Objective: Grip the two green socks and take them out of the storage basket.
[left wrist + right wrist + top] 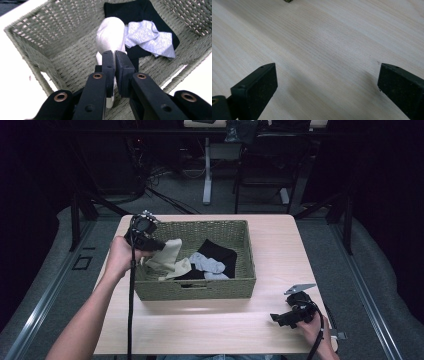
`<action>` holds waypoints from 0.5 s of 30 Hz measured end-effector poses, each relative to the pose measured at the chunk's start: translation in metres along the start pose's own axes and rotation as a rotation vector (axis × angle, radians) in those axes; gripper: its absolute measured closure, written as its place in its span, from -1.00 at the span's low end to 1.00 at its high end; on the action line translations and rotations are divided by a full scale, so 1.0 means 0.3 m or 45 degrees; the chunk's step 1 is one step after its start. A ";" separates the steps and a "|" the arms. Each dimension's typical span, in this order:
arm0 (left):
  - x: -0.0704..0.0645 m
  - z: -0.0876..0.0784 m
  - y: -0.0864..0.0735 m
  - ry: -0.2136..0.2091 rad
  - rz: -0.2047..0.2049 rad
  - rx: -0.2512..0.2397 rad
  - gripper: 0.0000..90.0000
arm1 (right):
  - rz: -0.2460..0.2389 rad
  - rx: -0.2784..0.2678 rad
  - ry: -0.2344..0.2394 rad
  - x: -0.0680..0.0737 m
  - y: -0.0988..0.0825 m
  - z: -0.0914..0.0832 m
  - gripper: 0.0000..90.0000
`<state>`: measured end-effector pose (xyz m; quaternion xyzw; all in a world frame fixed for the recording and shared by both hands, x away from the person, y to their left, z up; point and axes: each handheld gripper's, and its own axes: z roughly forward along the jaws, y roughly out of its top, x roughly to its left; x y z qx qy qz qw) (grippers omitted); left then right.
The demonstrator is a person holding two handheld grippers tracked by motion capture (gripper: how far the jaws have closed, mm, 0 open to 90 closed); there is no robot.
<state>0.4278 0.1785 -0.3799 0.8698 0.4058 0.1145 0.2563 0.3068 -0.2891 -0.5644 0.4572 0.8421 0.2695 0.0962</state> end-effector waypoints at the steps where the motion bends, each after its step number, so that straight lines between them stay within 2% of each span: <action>1: 0.000 0.000 0.000 0.000 0.000 0.000 0.92 | 0.000 0.000 0.000 0.000 0.000 0.000 -0.96; 15: 0.026 -0.075 0.054 0.060 -0.013 -0.051 0.93 | 0.000 0.002 0.005 -0.001 0.000 0.000 -0.95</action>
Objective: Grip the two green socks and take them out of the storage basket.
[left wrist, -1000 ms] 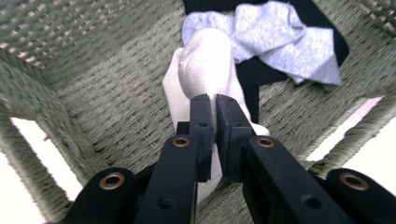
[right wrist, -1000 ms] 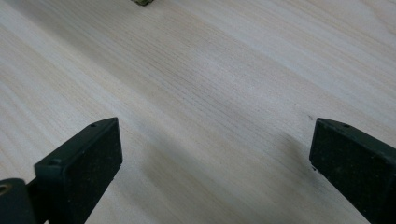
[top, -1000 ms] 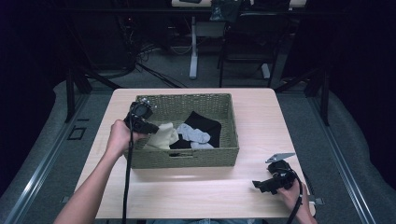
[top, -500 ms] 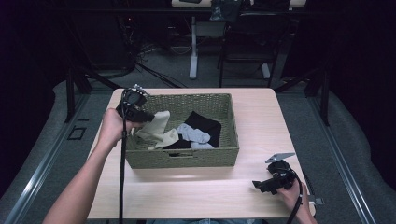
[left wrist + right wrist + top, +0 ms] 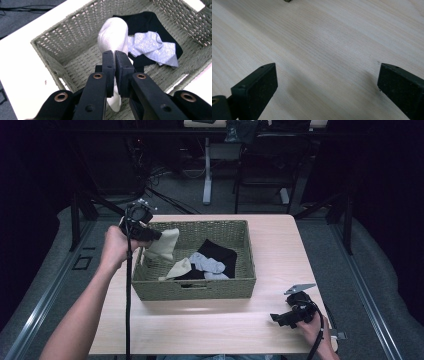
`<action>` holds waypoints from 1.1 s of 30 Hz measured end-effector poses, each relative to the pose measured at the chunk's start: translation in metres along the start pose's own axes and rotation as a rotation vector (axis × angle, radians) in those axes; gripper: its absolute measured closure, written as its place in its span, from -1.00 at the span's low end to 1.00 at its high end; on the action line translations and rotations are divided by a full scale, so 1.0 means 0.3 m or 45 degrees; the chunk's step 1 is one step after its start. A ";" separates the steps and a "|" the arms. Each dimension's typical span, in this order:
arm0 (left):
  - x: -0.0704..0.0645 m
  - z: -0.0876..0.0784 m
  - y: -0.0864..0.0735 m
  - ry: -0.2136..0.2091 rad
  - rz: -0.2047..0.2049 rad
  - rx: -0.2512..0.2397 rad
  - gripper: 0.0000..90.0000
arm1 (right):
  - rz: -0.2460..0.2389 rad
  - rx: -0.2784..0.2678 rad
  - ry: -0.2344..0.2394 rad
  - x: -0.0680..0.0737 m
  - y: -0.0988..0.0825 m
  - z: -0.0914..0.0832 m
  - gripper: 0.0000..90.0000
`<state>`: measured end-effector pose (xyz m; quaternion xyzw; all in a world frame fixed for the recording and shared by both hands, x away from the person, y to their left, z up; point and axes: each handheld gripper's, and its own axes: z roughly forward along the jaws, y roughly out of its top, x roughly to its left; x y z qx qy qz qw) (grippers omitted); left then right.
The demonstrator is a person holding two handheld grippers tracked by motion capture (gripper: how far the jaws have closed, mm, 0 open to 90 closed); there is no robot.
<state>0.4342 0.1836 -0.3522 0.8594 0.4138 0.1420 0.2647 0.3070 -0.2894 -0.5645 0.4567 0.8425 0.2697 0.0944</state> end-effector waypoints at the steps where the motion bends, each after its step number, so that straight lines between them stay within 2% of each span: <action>1: 0.003 -0.007 0.002 0.005 -0.001 -0.006 0.93 | 0.000 0.000 -0.002 0.000 0.000 0.000 -0.95; 8: 0.022 -0.054 0.015 0.041 -0.017 -0.045 0.92 | -0.001 0.003 -0.005 0.000 0.000 -0.001 -0.95; 14: 0.066 -0.100 0.008 0.068 -0.056 -0.069 0.93 | -0.005 0.013 0.002 -0.001 0.000 0.002 -0.95; 20: 0.102 -0.147 -0.017 0.100 -0.089 -0.099 0.93 | -0.010 0.024 0.008 -0.002 0.000 0.003 -0.95; 21: 0.114 -0.160 -0.029 0.116 -0.099 -0.103 0.92 | 0.032 -0.026 0.005 0.004 -0.005 0.011 -0.95; 23: 0.121 -0.168 -0.038 0.133 -0.102 -0.100 0.92 | 0.033 -0.027 0.005 0.005 -0.005 0.011 -0.95; 24: 0.128 -0.176 -0.046 0.139 -0.110 -0.104 0.92 | -0.006 0.020 0.007 -0.002 0.000 0.003 -0.95; 33: 0.191 -0.236 -0.111 0.209 -0.173 -0.109 0.92 | 0.009 0.001 0.012 0.001 -0.001 0.007 -0.96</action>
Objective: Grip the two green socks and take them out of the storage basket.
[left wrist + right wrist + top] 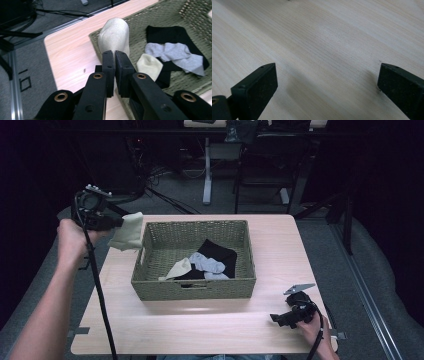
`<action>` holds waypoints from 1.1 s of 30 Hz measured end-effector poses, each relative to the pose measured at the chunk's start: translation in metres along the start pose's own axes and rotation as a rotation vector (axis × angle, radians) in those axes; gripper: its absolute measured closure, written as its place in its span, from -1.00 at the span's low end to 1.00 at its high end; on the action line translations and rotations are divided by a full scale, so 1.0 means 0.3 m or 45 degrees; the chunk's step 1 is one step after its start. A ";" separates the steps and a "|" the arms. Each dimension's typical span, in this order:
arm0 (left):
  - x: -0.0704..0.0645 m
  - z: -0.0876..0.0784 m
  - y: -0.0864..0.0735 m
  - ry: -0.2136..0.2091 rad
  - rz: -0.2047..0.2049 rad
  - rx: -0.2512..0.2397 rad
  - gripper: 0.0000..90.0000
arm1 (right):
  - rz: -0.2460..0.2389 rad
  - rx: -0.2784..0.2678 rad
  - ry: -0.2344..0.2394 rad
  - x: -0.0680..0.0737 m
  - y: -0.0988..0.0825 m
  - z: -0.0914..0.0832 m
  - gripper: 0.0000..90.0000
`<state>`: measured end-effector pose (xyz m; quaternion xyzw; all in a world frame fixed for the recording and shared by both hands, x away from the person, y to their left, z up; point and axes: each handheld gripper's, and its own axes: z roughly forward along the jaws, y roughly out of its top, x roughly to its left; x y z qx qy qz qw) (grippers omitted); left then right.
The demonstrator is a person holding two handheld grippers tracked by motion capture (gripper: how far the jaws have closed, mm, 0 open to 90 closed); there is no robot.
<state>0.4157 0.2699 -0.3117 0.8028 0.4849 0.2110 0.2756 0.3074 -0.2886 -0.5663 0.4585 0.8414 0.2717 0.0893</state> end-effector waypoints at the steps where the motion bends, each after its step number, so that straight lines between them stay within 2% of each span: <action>1: 0.010 -0.001 -0.007 0.003 -0.014 -0.006 0.92 | -0.011 0.015 -0.002 -0.002 0.002 -0.002 -0.96; 2: 0.032 -0.002 -0.020 0.020 -0.032 0.003 0.92 | -0.011 0.015 -0.002 -0.002 0.002 -0.003 -0.96; 5: 0.051 0.003 -0.037 0.029 -0.058 0.003 0.92 | -0.009 0.012 -0.004 -0.001 0.001 -0.003 -0.96; 6: 0.066 0.010 -0.054 0.049 -0.073 0.014 0.92 | -0.011 0.015 -0.003 -0.001 0.001 -0.003 -0.95; 8: 0.074 0.014 -0.062 0.058 -0.078 0.025 0.92 | -0.010 0.015 0.001 -0.002 0.001 -0.003 -0.96; 9: 0.087 0.024 -0.078 0.094 -0.086 0.042 0.92 | -0.015 0.023 -0.003 -0.003 0.001 -0.003 -0.95; 12: 0.110 0.041 -0.103 0.111 -0.106 0.068 0.92 | -0.010 0.015 -0.001 -0.002 0.001 -0.002 -0.96; 18: 0.147 0.078 -0.155 0.110 -0.161 0.093 0.92 | -0.008 0.017 0.000 -0.002 0.002 -0.004 -0.96; 19: 0.147 0.078 -0.155 0.110 -0.161 0.093 0.92 | -0.014 0.017 -0.016 -0.002 0.001 -0.005 -0.95; 25: 0.164 0.140 -0.206 0.098 -0.190 0.145 0.92 | -0.004 0.000 -0.014 0.000 0.001 -0.007 -0.96; 26: 0.168 0.165 -0.222 0.090 -0.198 0.162 0.92 | -0.008 0.003 -0.017 -0.002 0.001 -0.008 -0.96; 33: 0.170 0.234 -0.265 0.074 -0.224 0.213 0.92 | -0.009 0.004 -0.017 -0.002 0.001 -0.008 -0.96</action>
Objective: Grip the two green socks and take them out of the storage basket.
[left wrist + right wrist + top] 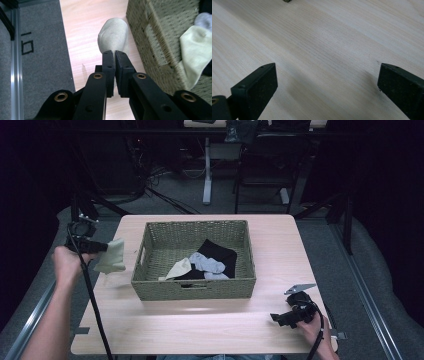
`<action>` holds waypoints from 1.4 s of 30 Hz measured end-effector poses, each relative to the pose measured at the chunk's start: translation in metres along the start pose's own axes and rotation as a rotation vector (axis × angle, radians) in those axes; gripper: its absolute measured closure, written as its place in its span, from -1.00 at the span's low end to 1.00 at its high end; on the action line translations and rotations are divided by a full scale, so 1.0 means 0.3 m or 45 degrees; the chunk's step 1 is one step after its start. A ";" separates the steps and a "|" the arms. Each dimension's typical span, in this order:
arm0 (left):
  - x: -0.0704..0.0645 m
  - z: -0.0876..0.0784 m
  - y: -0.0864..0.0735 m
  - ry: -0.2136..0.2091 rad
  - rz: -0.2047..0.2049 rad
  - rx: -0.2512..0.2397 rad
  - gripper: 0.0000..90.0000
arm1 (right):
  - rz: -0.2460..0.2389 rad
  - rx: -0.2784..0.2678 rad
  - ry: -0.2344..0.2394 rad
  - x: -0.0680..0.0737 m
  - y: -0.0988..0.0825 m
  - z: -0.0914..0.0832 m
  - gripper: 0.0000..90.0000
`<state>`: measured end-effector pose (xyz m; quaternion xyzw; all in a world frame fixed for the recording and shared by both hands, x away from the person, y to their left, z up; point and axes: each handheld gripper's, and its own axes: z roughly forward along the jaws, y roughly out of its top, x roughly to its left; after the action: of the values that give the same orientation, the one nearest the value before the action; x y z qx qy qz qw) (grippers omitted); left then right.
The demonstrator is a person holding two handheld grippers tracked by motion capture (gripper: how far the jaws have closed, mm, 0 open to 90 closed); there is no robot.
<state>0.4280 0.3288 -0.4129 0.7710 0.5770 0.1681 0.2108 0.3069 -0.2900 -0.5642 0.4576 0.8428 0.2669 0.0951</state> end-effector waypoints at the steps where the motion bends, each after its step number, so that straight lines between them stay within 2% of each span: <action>1: -0.001 0.027 -0.012 -0.001 -0.003 0.014 0.92 | -0.002 0.002 0.001 0.000 0.000 0.000 -0.96; 7: 0.002 0.081 -0.036 -0.014 -0.019 0.054 0.92 | 0.006 -0.006 0.006 0.002 0.000 0.001 -0.96; 15: 0.004 0.192 -0.076 -0.030 -0.048 0.124 0.92 | -0.010 0.016 -0.002 -0.002 0.001 0.000 -0.96; 21: -0.002 0.255 -0.101 -0.029 -0.048 0.175 0.92 | -0.003 0.013 0.008 -0.001 0.000 0.001 -0.96; 25: -0.002 0.302 -0.126 -0.036 -0.072 0.209 0.91 | -0.009 0.019 -0.002 -0.002 0.000 0.000 -0.96; 29: 0.007 0.316 -0.139 -0.053 -0.095 0.217 0.86 | -0.003 0.010 0.000 -0.002 0.000 0.002 -0.95; 32: 0.017 0.310 -0.146 -0.077 -0.113 0.215 0.58 | -0.006 0.012 0.006 -0.002 0.000 0.001 -0.95; 33: 0.018 0.306 -0.147 -0.076 -0.111 0.206 0.32 | -0.003 0.010 -0.011 -0.002 -0.001 0.003 -0.95; 34: 0.017 0.297 -0.146 -0.063 -0.098 0.215 0.18 | 0.002 0.011 0.002 -0.004 -0.001 0.002 -0.95; 35: 0.014 0.287 -0.145 -0.056 -0.097 0.214 0.18 | 0.002 0.011 0.002 -0.004 -0.001 0.002 -0.95; 36: 0.015 0.275 -0.142 -0.064 -0.096 0.208 -0.02 | 0.001 0.018 -0.001 -0.009 -0.002 0.001 -0.95; 37: 0.013 0.246 -0.134 -0.052 -0.095 0.184 -0.13 | 0.009 0.009 0.007 -0.009 -0.003 0.001 -0.95; 39: 0.014 0.228 -0.128 -0.055 -0.088 0.176 -0.27 | 0.011 0.000 0.002 -0.006 -0.002 0.000 -0.95; 41: 0.010 0.171 -0.108 -0.059 -0.077 0.121 -0.37 | 0.012 -0.011 0.003 -0.001 0.000 0.001 -0.96; 42: 0.010 0.171 -0.108 -0.059 -0.077 0.121 -0.40 | 0.012 -0.011 0.003 -0.001 0.000 0.001 -0.96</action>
<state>0.4280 0.3330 -0.4735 0.7659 0.6024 0.1160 0.1923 0.3071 -0.2902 -0.5645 0.4609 0.8396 0.2714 0.0948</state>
